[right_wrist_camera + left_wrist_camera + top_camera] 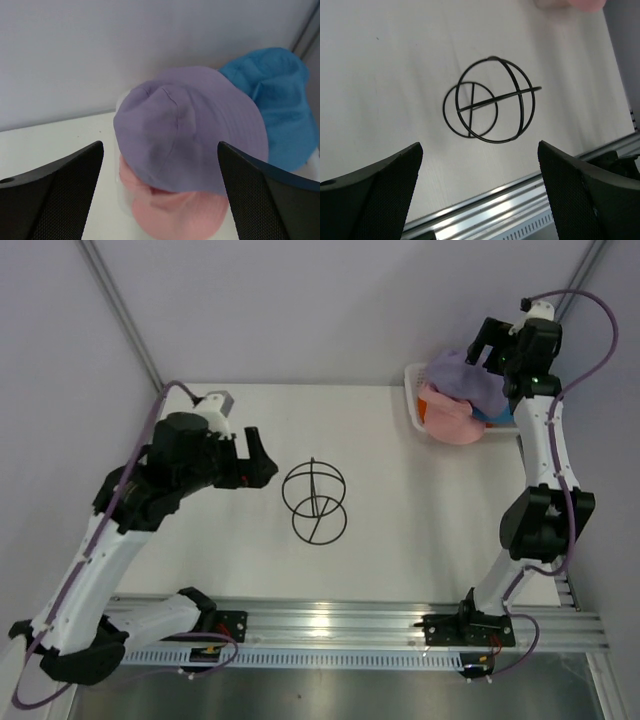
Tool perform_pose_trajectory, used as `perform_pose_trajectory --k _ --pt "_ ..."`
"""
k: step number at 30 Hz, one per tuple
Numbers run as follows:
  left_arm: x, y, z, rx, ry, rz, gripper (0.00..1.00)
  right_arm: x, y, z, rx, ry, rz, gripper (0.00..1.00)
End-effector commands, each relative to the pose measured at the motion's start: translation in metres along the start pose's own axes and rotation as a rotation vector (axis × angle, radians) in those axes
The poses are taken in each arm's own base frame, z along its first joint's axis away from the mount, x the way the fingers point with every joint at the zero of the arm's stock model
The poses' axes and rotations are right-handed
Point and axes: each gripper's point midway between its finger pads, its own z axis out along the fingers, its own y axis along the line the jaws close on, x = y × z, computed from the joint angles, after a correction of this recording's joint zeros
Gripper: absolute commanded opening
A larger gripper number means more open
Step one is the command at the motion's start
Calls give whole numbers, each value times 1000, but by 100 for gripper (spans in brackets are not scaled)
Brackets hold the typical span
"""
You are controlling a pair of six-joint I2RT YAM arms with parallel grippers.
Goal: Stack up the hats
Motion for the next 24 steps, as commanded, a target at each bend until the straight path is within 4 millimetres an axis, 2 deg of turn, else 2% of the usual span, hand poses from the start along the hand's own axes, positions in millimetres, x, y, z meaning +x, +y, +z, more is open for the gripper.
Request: perform_pose_trajectory --k 1,2,3,5,6,8,9,11,14,15,16,17,18,19,21,23,24 --pt "-26 14 -39 -32 -102 69 100 36 12 27 -50 151 -95 100" --pt "-30 17 -41 -43 -115 64 99 31 16 31 -49 144 -113 100" --pt "-38 20 -47 -50 -143 50 99 48 21 43 -54 181 -132 100" --pt "-44 23 -47 -53 -156 49 100 54 25 49 -45 190 -185 100" --pt "-44 26 -44 -67 -153 41 100 64 31 55 -43 208 -210 99" --pt "-44 27 -39 -69 -142 43 99 67 20 60 9 211 -251 100" --pt "-44 29 -37 -73 -137 42 99 70 26 62 28 210 -274 100" --pt "-45 29 -30 -73 -119 47 99 75 16 66 92 215 -293 96" --pt "-47 28 -25 -76 -106 52 99 74 4 69 128 212 -281 76" --pt "-47 29 -24 -77 -107 51 99 72 4 68 126 210 -276 56" --pt "-49 28 -24 -75 -111 51 99 69 4 67 124 202 -274 45" --pt "-50 27 -23 -68 -119 52 99 59 6 61 123 178 -274 35" --pt "-52 26 -23 -65 -127 51 100 48 8 59 124 146 -278 18" --pt "-52 26 -22 -63 -131 48 100 40 10 55 130 123 -279 13" --pt "-52 18 -19 -16 -126 50 99 9 19 40 109 51 -286 8" --pt "-55 16 -15 -5 -138 45 99 -25 36 20 60 -26 -291 8" --pt "-54 16 -12 -6 -136 44 100 -35 40 13 49 -49 -293 8"
